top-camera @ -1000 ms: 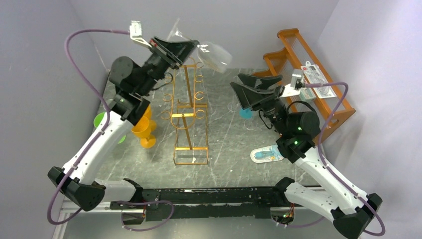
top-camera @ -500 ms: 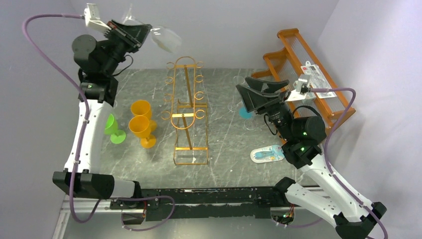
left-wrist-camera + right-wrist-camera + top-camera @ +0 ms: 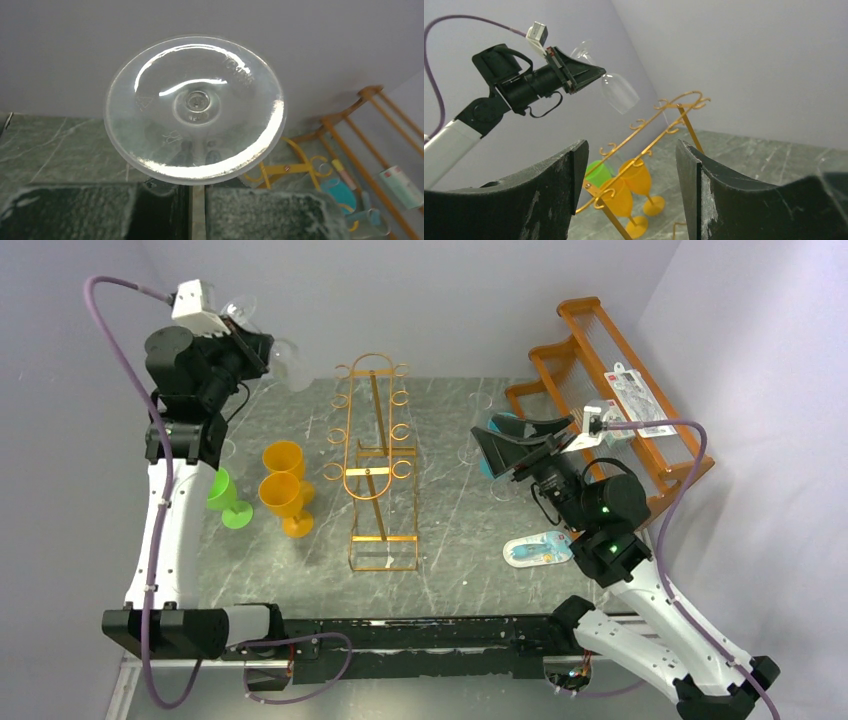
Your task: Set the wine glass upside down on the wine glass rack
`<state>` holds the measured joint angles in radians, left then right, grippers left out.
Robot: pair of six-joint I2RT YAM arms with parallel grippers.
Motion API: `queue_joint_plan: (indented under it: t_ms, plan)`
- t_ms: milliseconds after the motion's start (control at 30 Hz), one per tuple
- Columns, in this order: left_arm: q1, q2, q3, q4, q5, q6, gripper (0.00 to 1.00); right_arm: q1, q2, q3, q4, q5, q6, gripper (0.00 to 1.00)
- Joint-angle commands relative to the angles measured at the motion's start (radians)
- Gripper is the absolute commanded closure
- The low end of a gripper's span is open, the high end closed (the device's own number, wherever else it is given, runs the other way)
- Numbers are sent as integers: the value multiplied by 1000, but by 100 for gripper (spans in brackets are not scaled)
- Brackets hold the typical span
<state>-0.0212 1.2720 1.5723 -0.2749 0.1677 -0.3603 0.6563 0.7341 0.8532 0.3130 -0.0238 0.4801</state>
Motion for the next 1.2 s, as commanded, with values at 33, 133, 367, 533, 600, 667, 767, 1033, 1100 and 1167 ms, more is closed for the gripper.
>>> queue_joint_plan:
  t_ms: [33, 133, 367, 533, 600, 667, 767, 1033, 1100, 1167]
  plan:
    - [6, -14, -114, 108, 82, 115, 95, 4, -12, -17, -107, 55, -40, 31]
    - [6, -31, -190, 200, 114, 137, 95, 3, -3, -10, -140, 64, -54, 31]
    - [6, -30, -278, 335, 210, 207, 95, 4, 12, -14, -167, 56, -43, 31]
    - [6, -23, -324, 420, 311, 291, 95, 3, -2, -28, -165, 68, -24, 31]
    - [6, -12, -329, 441, 337, 322, 95, 3, -4, -28, -173, 71, -19, 31]
    - [6, 4, -323, 442, 372, 347, 95, 3, -8, -28, -186, 76, -10, 31]
    - [6, 22, -327, 470, 446, 437, 95, 4, -21, -39, -188, 81, 7, 31]
    - [4, 42, -367, 468, 488, 585, 95, 3, -29, -59, -179, 55, 37, 32]
    - [6, 64, -357, 435, 482, 616, 95, 3, -32, -63, -181, 52, 42, 32]
    - [5, 84, -355, 434, 484, 624, 95, 4, -34, -68, -182, 49, 46, 32]
